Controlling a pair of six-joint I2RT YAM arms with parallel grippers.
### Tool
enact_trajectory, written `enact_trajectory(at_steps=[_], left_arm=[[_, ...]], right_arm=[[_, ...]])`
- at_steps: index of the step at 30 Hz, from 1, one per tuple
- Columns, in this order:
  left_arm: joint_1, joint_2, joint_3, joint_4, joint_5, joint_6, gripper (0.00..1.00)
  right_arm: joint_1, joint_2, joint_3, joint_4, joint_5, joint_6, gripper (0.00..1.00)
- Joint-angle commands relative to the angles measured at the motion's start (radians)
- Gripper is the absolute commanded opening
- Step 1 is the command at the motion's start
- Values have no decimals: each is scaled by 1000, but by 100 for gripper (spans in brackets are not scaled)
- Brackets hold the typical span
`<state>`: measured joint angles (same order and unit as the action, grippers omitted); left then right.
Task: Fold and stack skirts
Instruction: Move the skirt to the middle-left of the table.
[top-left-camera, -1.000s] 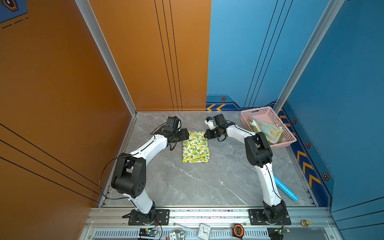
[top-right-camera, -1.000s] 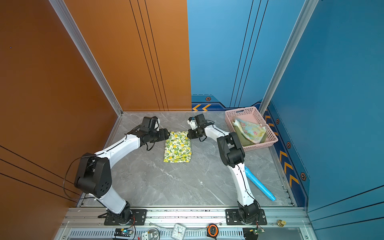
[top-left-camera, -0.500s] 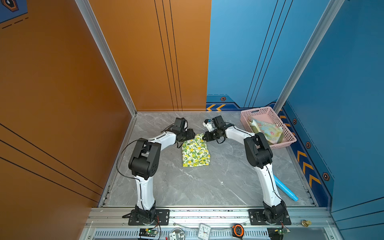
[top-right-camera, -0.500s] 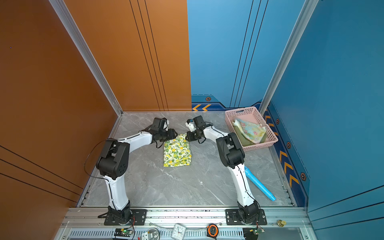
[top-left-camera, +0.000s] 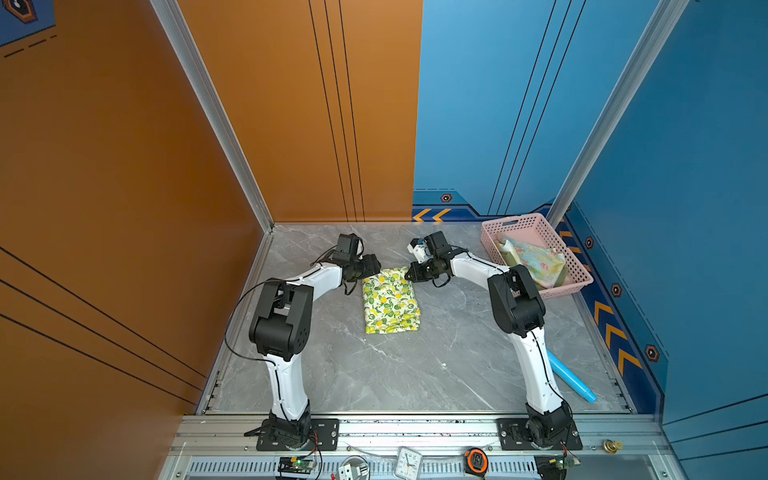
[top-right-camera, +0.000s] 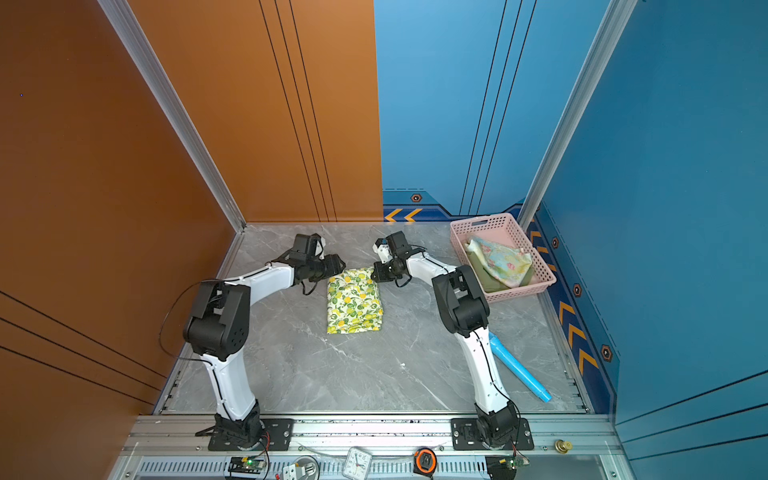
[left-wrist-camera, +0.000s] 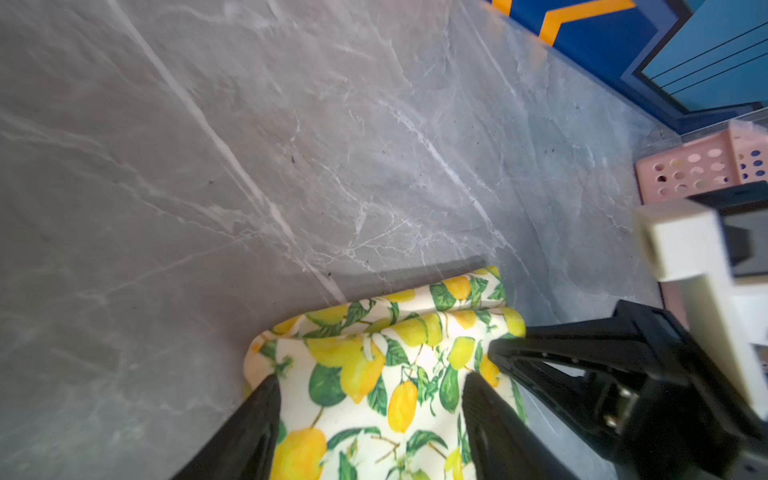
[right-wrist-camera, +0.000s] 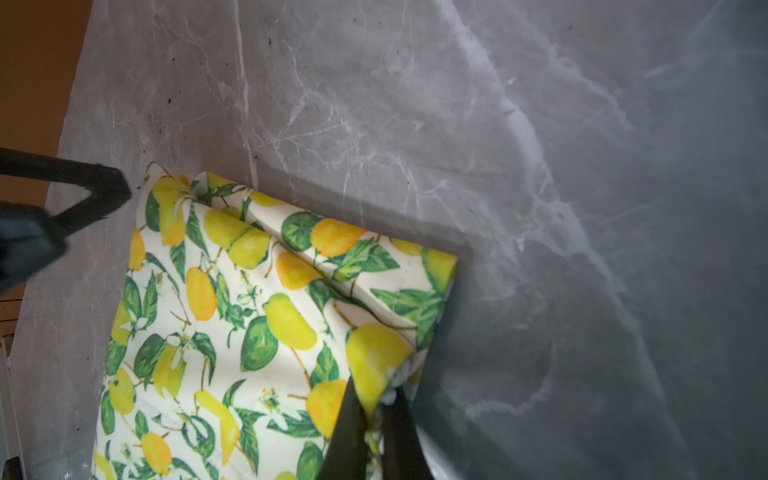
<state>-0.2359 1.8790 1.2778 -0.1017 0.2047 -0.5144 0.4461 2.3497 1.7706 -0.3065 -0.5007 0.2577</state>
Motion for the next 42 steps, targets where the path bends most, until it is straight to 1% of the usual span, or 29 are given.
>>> enact_trajectory(at_steps=[1, 5, 7, 10, 12, 16, 21, 22, 23, 24, 25, 26, 27, 29, 30, 32, 36, 42], left_arm=[[4, -137, -37, -77, -69, 8, 74], [-6, -242, -121, -164, -121, -12, 74], [-11, -308, -183, -174, -149, -28, 75], [-22, -395, -266, -193, -175, -46, 75], [-28, -442, -311, -213, -193, -49, 75], [-42, -509, -373, -253, -220, -52, 75], [-84, -544, -396, -307, -273, -8, 74], [-97, -539, -386, -329, -292, 13, 74], [-110, -532, -373, -350, -312, 33, 74], [-128, -519, -357, -373, -336, 57, 73], [-144, -509, -340, -393, -359, 77, 73], [-161, -494, -323, -412, -381, 99, 73], [-181, -477, -304, -429, -406, 123, 72], [-214, -447, -265, -464, -452, 161, 71], [-232, -432, -254, -479, -469, 181, 70], [-274, -396, -195, -511, -516, 217, 70], [-343, -320, -135, -554, -550, 263, 69], [-419, -197, -57, -633, -626, 284, 68]], right_arm=[[9, -43, -59, -4, 96, 155, 0], [23, -77, -150, 94, 121, 343, 0], [39, -105, -215, 180, 135, 458, 0], [72, -128, -279, 298, 158, 588, 0], [105, -122, -267, 320, 182, 626, 0], [174, -80, -191, 305, 272, 679, 0], [233, -37, -154, 377, 364, 766, 0], [236, -37, -154, 392, 373, 776, 2], [237, -41, -155, 408, 376, 782, 14], [234, -49, -162, 430, 376, 782, 30], [230, -57, -163, 437, 375, 780, 43], [223, -67, -164, 438, 371, 774, 55], [212, -79, -167, 439, 361, 766, 65], [189, -104, -193, 463, 345, 767, 74], [172, -121, -220, 493, 329, 770, 77], [142, -159, -269, 524, 315, 774, 79], [77, -248, -375, 552, 313, 766, 79], [-11, -380, -467, 524, 298, 744, 78]])
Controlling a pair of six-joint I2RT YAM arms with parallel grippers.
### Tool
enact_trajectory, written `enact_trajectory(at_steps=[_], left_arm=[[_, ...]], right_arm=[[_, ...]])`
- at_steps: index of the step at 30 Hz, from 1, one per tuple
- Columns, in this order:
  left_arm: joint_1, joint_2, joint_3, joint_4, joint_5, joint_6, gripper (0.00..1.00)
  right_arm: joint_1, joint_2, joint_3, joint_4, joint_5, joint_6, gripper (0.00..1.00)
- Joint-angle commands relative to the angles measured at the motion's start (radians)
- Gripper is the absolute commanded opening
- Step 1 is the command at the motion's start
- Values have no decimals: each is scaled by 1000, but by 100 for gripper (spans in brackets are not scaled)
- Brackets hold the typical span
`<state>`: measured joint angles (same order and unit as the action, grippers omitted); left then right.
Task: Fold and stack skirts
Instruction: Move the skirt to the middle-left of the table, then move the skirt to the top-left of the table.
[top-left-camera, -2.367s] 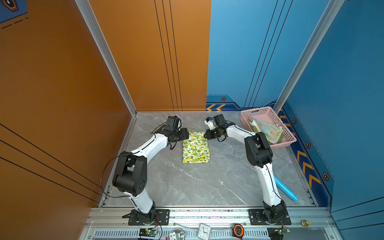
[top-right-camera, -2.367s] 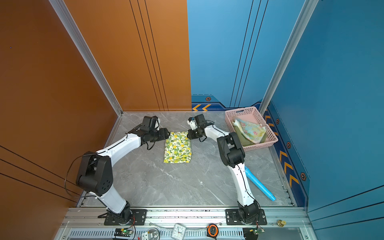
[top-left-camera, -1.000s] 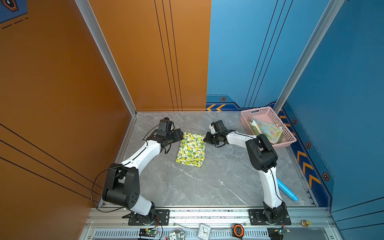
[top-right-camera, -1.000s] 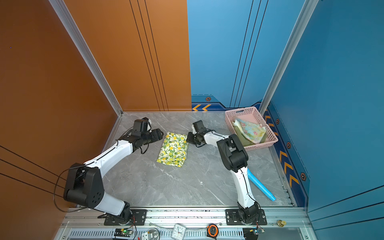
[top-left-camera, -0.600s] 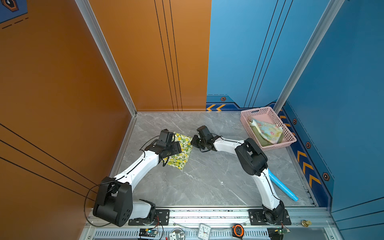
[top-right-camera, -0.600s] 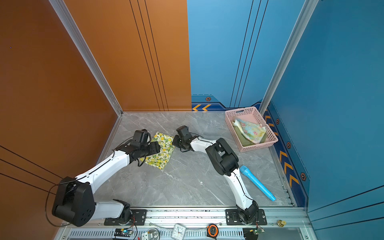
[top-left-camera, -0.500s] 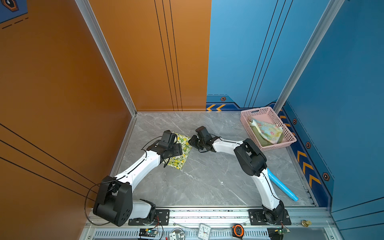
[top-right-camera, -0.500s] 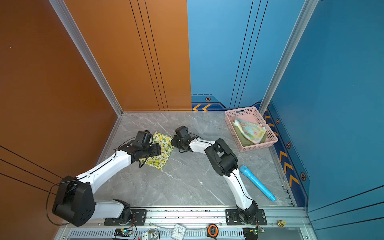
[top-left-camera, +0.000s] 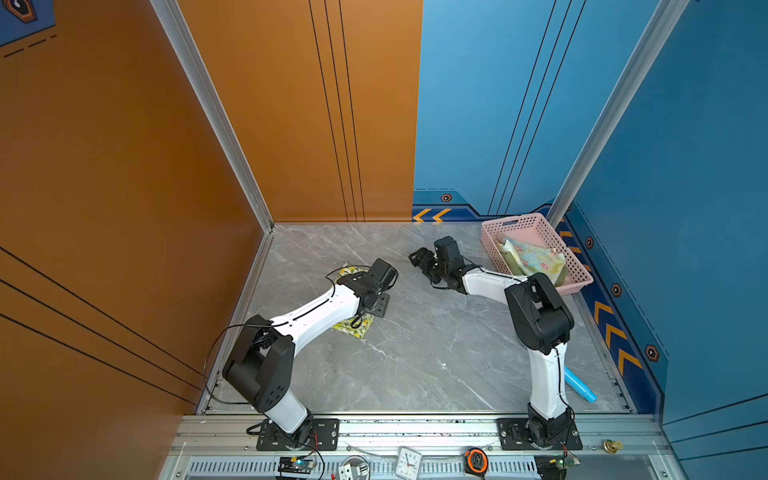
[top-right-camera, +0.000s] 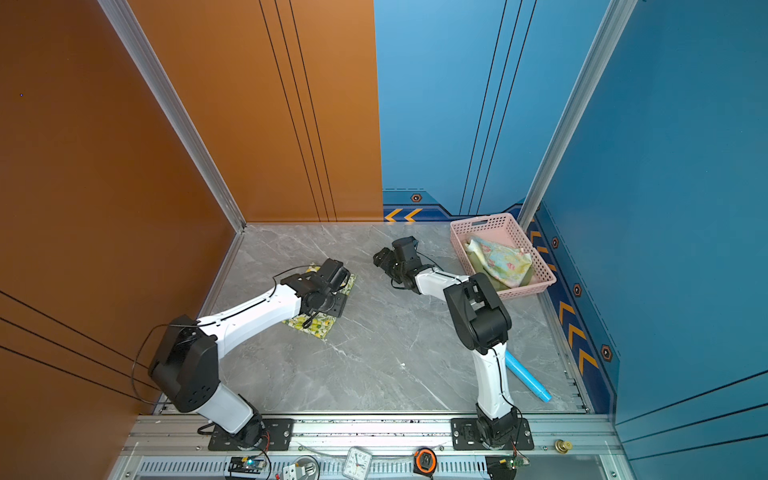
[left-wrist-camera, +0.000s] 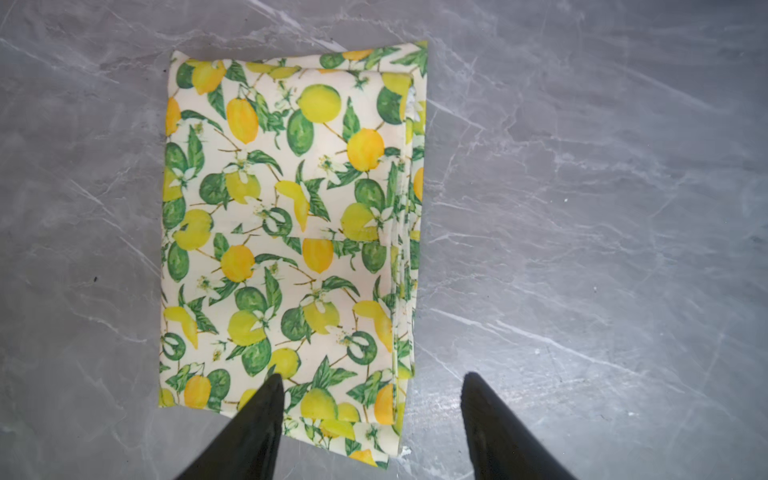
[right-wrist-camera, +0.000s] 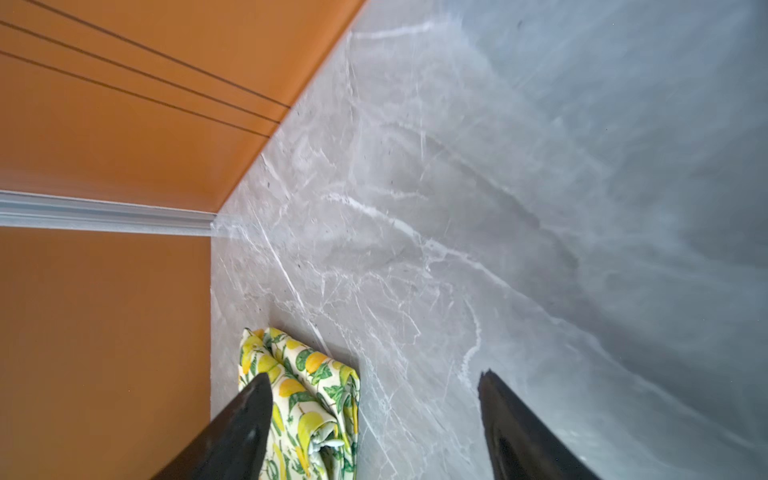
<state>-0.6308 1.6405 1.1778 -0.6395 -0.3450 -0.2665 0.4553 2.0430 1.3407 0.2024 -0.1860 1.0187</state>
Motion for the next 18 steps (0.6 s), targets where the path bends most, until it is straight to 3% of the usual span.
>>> enact_trajectory(at_steps=[1, 12, 18], left_arm=[[-34, 59, 59, -109, -87, 36, 67], [-42, 178, 87, -137, -110, 27, 58], [-4, 208, 66, -75, -42, 20, 56]], right_arm=[[-35, -100, -55, 11, -21, -13, 78], [-79, -275, -112, -18, -17, -46, 77], [-81, -323, -101, -29, -5, -75, 77]])
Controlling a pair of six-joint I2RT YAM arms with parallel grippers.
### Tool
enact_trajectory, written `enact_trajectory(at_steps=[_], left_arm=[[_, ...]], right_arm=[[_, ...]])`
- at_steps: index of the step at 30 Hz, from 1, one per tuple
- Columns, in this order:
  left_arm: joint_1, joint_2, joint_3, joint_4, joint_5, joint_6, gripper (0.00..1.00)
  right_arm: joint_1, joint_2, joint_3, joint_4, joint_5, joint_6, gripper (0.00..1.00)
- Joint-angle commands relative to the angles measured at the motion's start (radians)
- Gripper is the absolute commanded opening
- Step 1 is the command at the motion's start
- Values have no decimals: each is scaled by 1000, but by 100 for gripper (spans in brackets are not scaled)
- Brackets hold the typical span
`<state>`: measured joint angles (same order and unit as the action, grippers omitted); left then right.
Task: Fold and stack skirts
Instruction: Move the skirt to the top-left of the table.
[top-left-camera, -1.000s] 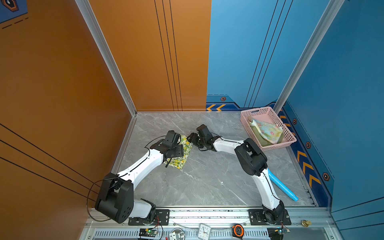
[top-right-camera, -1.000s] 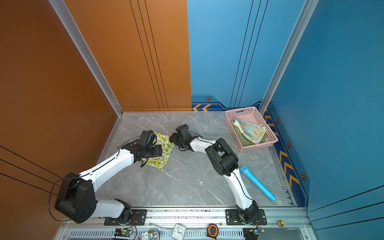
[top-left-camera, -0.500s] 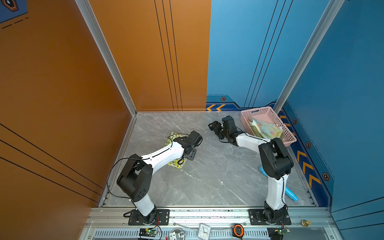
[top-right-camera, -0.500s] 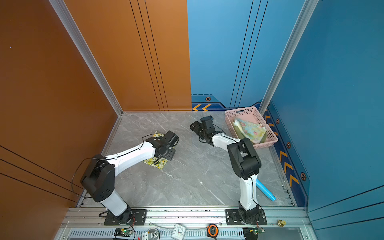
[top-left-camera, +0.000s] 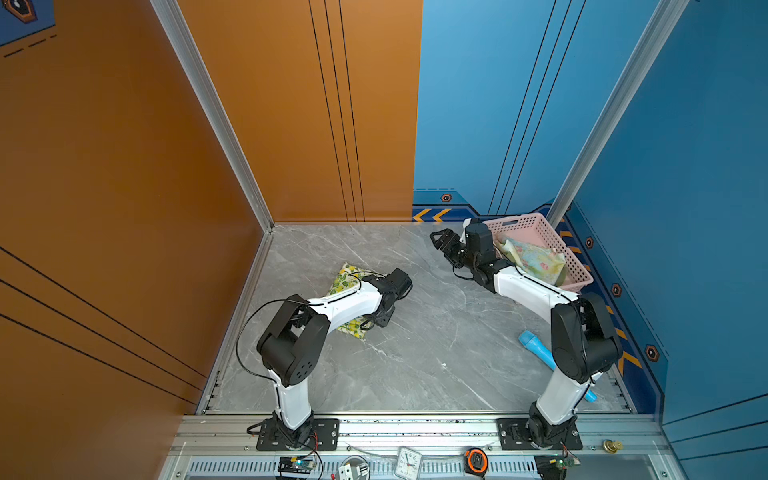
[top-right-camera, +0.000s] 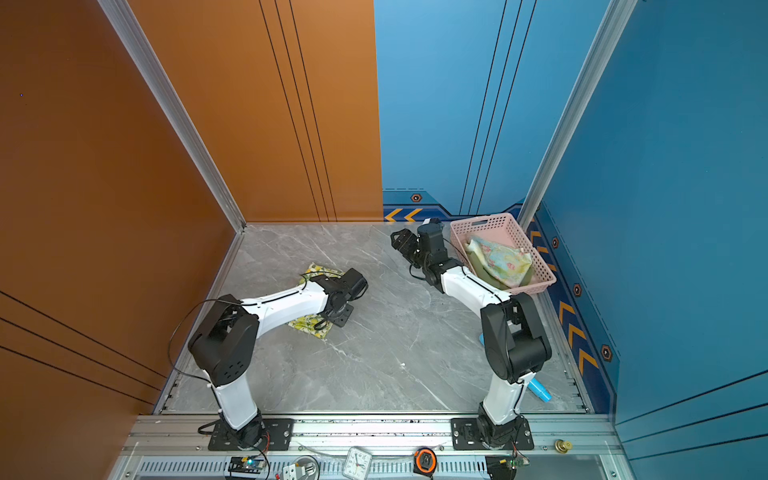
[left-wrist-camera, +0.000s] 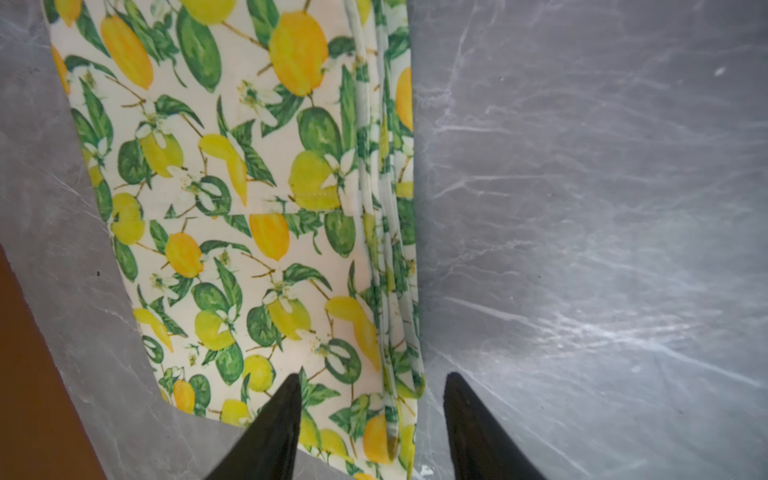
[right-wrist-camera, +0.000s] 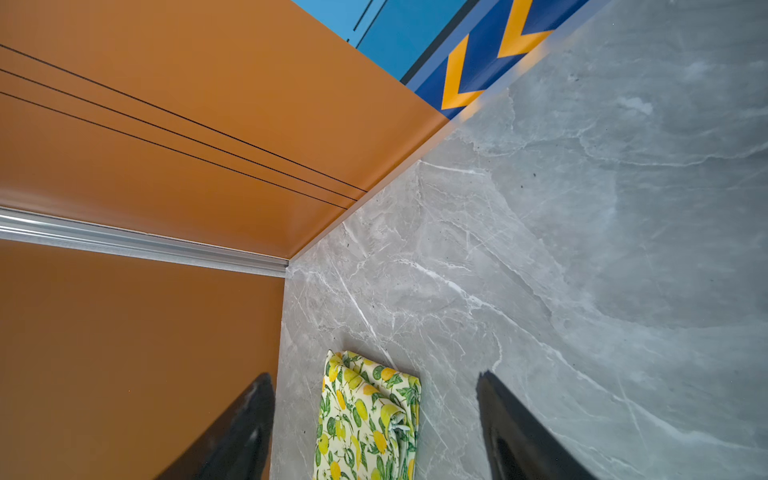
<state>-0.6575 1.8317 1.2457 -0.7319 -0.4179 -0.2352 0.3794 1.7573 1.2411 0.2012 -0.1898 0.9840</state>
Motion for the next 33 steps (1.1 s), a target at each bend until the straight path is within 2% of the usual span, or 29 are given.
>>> enact_trajectory(at_steps=[1, 12, 22, 26, 33], left_arm=[[28, 23, -4, 23, 39, -15, 56], [51, 98, -2, 63, 79, -21, 51], [127, 115, -3, 75, 100, 15, 8], [175, 109, 13, 74, 92, 54, 1], [295, 141, 89, 74, 104, 120, 0]], right_arm=[[-7, -42, -2, -29, -1, -43, 77], [-8, -112, 8, -73, 30, -117, 78], [-5, -171, 31, -106, 64, -190, 78], [-5, -179, 40, -114, 72, -211, 78], [-5, -167, 64, -114, 65, -228, 78]])
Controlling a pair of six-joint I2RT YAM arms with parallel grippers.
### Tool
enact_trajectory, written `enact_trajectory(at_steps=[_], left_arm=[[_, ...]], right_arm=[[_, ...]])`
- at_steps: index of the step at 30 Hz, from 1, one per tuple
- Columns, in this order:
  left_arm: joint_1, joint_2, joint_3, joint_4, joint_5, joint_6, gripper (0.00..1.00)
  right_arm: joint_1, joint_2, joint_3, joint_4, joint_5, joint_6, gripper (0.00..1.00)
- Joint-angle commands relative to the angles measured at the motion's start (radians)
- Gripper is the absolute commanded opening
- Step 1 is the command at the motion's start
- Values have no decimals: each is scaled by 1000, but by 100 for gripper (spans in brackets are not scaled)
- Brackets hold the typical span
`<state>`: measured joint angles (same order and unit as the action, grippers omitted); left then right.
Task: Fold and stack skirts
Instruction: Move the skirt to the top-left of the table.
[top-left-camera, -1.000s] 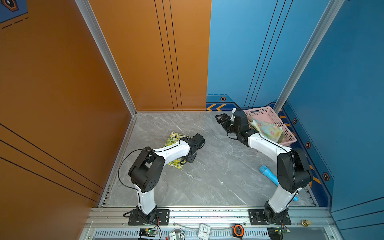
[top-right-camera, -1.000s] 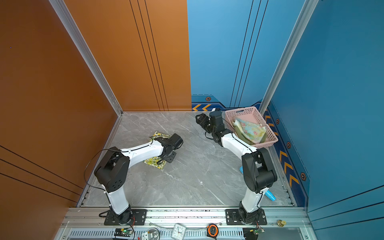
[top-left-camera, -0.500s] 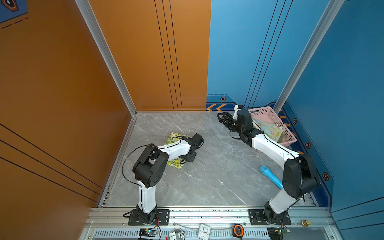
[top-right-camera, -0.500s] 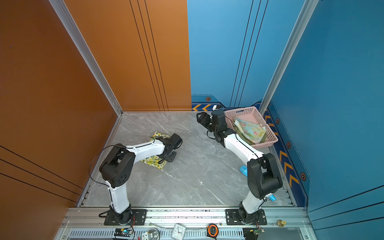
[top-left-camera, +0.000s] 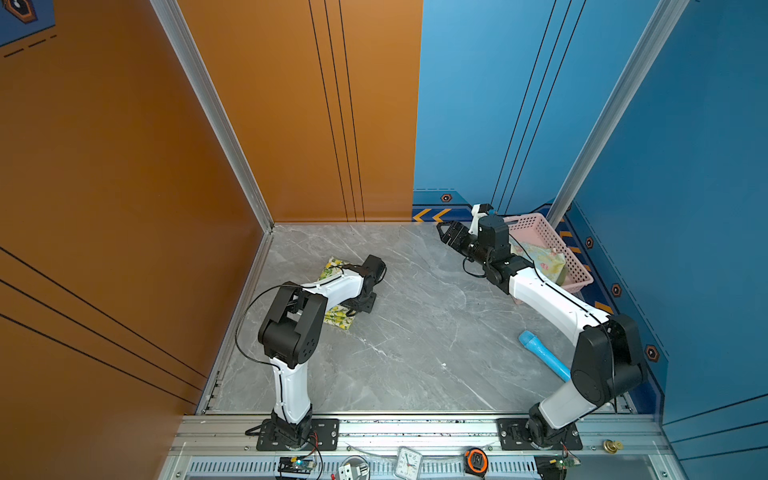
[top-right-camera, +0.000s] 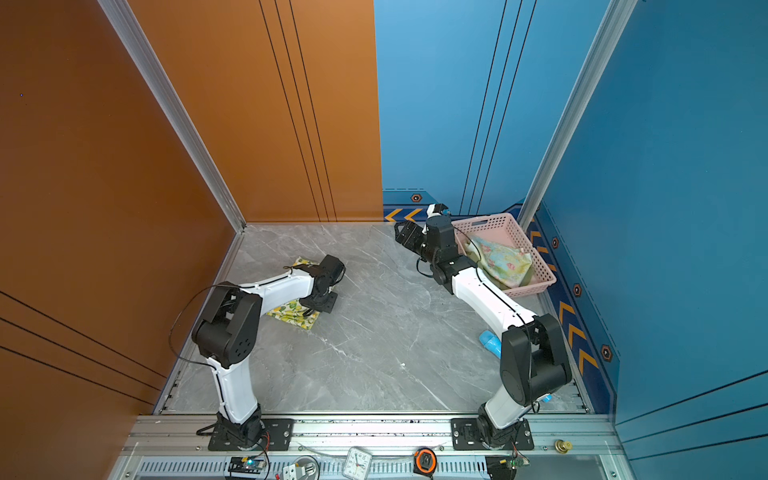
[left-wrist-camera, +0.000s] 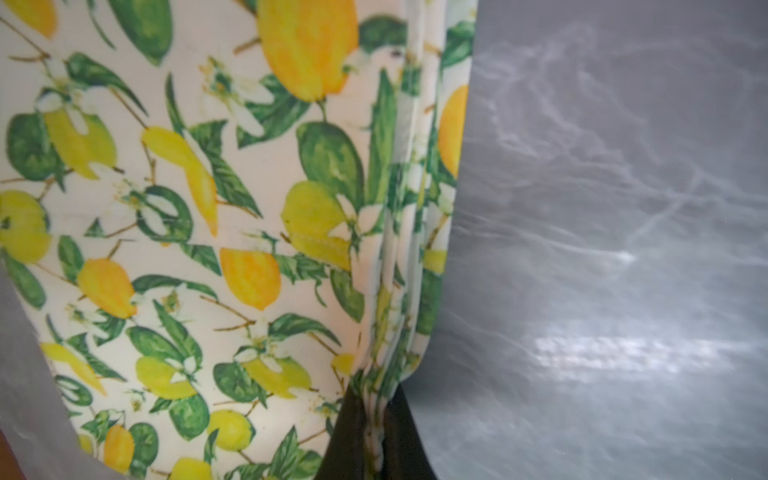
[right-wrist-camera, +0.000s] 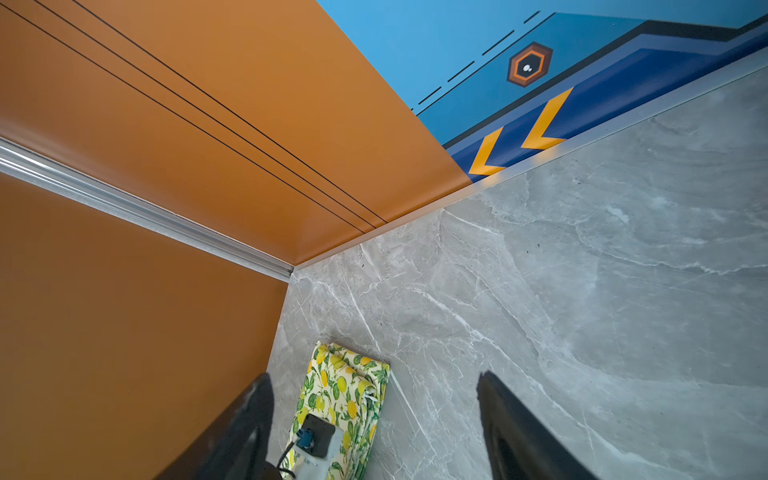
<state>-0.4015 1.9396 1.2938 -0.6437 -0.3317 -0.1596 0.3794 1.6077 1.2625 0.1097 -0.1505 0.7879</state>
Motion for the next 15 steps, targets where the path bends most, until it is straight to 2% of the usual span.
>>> enact_trajectory(at_steps=[1, 6, 15], left_arm=[[54, 42, 56, -14, 18, 53, 0], [86, 101, 128, -16, -21, 124, 0], [212, 198, 286, -32, -5, 175, 0]], right_arm=[[-4, -15, 47, -19, 22, -34, 78], [1, 1, 54, -2, 18, -40, 78], [6, 47, 79, 8, 6, -92, 78]])
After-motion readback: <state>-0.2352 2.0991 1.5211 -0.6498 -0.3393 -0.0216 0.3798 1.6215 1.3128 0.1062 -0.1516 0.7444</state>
